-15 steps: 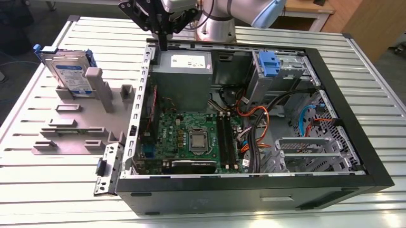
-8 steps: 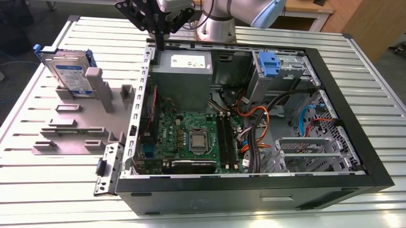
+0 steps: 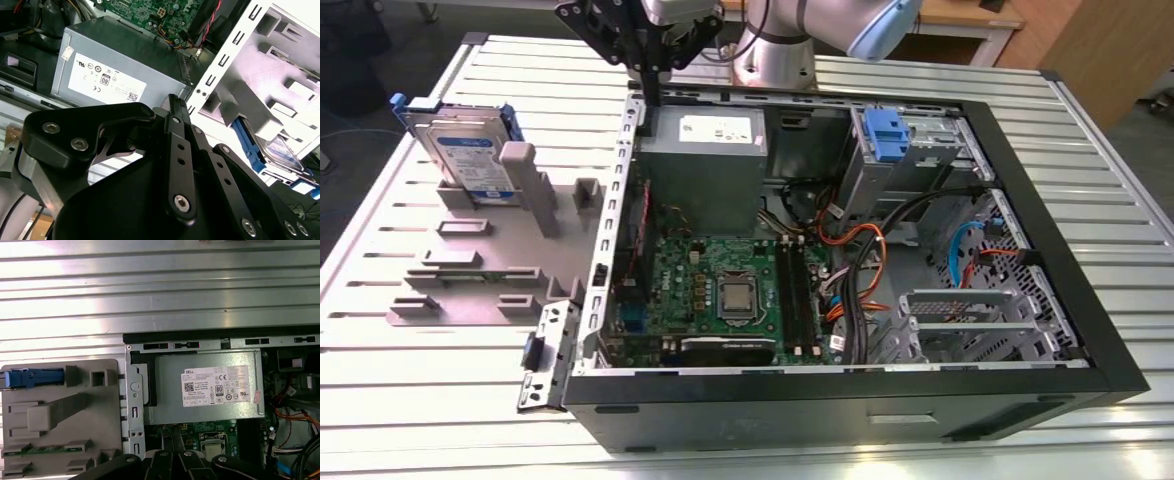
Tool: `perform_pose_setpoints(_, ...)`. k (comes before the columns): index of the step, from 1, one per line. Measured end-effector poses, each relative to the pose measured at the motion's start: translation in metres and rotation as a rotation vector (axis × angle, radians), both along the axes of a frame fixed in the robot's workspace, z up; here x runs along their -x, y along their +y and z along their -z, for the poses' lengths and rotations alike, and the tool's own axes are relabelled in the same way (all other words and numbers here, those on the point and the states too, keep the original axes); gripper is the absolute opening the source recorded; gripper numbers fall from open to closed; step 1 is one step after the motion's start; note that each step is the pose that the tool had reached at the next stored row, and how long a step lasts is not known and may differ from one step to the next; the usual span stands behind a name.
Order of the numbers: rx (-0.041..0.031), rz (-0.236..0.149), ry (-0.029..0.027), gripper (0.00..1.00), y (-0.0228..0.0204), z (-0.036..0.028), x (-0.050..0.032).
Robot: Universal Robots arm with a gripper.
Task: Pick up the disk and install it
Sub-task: 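Reach for the disk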
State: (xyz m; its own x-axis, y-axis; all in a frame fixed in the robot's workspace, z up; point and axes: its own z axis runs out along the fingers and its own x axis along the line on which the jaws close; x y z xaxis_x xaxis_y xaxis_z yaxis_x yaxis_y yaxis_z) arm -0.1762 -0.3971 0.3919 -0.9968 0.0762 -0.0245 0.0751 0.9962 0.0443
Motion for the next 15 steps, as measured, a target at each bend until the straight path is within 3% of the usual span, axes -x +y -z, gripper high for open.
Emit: perform_pose_setpoints(15, 0.0, 0.0, 0.0, 0.11, 0.0, 0.0, 0.0041)
